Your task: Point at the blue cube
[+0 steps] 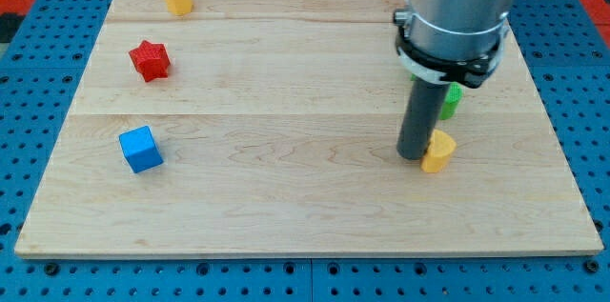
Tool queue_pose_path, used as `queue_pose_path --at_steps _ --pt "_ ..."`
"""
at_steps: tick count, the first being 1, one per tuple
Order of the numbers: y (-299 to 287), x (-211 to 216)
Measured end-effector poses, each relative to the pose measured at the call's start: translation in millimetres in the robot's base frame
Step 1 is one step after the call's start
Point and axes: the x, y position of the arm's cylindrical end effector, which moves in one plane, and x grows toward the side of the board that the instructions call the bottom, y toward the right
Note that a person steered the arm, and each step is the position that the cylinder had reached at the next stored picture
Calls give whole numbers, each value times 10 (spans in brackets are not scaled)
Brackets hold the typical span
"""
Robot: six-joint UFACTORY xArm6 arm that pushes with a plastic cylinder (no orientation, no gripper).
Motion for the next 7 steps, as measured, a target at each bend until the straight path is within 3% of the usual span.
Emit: queue_pose_path --at_steps 2,4,7 --pt "20 0" --pt "-1274 -186" --pt "-2008 -1413"
